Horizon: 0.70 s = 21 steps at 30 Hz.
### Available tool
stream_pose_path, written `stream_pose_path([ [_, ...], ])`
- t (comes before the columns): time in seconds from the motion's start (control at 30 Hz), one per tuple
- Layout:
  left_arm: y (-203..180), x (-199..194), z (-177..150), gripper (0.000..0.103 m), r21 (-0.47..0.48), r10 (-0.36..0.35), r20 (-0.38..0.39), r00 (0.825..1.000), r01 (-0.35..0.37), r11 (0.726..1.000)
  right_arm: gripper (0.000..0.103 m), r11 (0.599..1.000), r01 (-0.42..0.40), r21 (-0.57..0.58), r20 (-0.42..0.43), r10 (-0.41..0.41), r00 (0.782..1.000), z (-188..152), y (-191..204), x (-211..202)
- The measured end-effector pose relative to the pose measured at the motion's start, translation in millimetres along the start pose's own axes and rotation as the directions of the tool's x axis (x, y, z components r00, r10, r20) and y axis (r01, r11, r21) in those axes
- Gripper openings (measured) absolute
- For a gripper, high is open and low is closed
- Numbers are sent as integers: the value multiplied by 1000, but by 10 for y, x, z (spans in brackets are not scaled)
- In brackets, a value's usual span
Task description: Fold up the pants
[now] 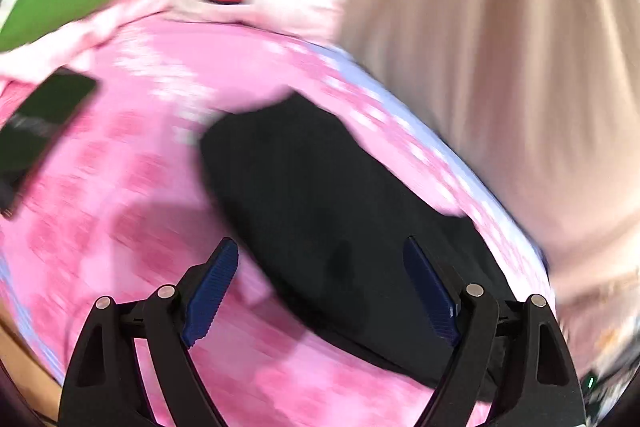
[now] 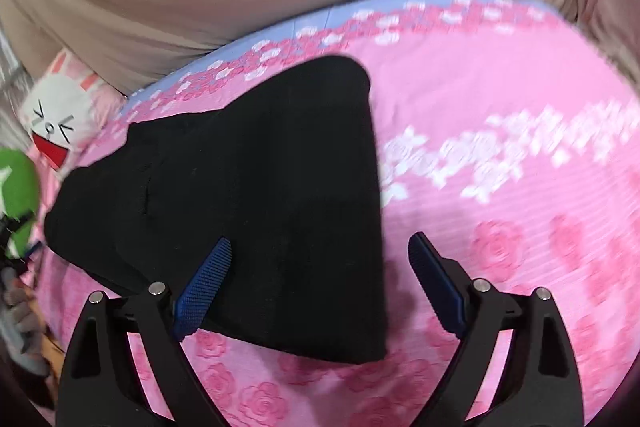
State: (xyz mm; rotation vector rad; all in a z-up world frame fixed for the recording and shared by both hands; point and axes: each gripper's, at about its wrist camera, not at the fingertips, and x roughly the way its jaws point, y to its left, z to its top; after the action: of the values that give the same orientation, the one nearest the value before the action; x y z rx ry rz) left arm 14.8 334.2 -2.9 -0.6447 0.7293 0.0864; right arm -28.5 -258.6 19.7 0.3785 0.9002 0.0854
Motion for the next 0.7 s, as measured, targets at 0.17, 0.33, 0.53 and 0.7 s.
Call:
stream_pose_path([
  [0.17, 409, 311, 266, 82, -82, 8, -57, 998, -12, 997, 87, 999, 24, -35, 4, -23, 1000, -15, 144, 54],
  [0.33, 364, 668, 396, 54, -88, -87, -117, 989, 77, 993, 64, 995, 58, -76, 22, -57, 998, -11, 240, 77],
  [0.53, -595, 106, 249, 15, 161, -53, 2, 999, 52, 986, 39, 986, 91, -136, 57, -84, 995, -8, 322, 14],
  [0.7, -1994, -677, -327, 14, 475, -267, -12, 964, 240, 846, 45, 995, 45, -92, 58, -40, 998, 13, 187, -16],
])
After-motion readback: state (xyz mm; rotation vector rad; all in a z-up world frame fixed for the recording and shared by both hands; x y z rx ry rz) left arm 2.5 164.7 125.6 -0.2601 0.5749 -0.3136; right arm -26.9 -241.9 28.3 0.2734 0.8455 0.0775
